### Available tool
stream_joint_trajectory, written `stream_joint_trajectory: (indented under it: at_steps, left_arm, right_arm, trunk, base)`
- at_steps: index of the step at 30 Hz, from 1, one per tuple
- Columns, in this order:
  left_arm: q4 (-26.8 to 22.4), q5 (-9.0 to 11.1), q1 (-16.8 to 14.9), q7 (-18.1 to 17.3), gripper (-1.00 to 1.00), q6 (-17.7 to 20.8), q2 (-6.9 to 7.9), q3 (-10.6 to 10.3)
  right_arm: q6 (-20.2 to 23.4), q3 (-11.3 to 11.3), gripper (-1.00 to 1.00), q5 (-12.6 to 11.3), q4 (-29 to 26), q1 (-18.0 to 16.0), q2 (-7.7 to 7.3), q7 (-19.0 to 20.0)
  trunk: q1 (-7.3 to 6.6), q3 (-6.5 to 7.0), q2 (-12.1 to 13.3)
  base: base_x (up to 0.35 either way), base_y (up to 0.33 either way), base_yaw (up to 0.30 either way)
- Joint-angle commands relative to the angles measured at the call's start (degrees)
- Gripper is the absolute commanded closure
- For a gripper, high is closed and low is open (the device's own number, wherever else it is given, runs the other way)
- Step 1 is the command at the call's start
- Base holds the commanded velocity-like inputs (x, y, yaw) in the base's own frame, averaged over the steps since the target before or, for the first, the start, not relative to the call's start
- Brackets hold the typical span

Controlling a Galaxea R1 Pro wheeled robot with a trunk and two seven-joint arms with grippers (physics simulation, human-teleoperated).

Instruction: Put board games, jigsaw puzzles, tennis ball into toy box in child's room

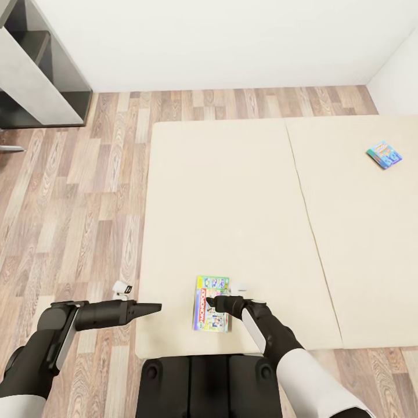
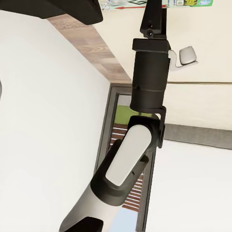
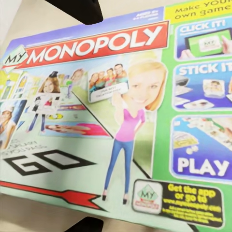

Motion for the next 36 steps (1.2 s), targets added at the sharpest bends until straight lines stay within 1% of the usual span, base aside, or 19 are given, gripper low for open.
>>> stream_joint_trajectory:
  at_steps: [1,30,36]
  left_arm:
    - [0.0,0.0,0.0,-0.2,-1.0,0.6,0.01,0.0]
    - [0.0,-0.1,0.0,-0.2,-1.0,0.6,0.01,0.0]
    - [0.0,-0.1,0.0,-0.2,-1.0,0.7,0.01,0.0]
  right_arm:
    - [0.3,0.0,-1.0,-0.2,-0.1,0.0,-0.01,0.0]
    - [0.1,0.0,-1.0,-0.2,0.0,0.0,-0.08,0.1]
    - [0.1,0.0,-1.0,-0.2,-0.1,0.0,-0.04,0.1]
  trunk:
    - [0.03,-0.06,-0.1]
    - [0.03,-0.07,-0.1]
    - [0.03,-0.07,-0.1]
  base:
    - [0.0,0.0,0.0]
    - [0.0,0.0,0.0]
    - [0.0,0.082,0.0]
